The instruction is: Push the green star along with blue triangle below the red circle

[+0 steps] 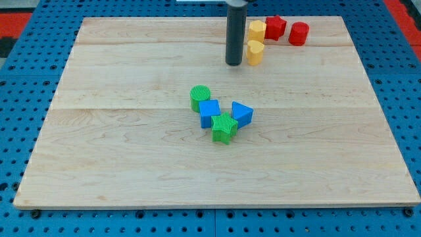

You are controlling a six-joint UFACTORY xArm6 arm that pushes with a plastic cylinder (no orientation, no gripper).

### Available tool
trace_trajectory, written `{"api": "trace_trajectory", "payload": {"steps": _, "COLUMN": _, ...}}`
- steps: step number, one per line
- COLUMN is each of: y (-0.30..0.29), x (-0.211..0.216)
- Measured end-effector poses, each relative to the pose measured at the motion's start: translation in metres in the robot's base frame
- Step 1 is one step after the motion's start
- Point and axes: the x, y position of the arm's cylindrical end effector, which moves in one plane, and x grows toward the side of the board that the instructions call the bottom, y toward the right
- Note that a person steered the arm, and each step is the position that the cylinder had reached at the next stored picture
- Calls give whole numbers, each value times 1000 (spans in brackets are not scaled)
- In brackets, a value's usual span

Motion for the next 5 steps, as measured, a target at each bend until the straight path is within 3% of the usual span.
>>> {"api": "trace_trajectory", "payload": {"steps": 2, "y": 50, "x": -69}}
{"api": "trace_trajectory", "payload": {"steps": 3, "y": 48, "x": 3}}
{"api": "trace_trajectory", "payload": {"steps": 4, "y": 97, "x": 44}}
{"api": "trace_trajectory", "payload": {"steps": 5, "y": 105, "x": 64}}
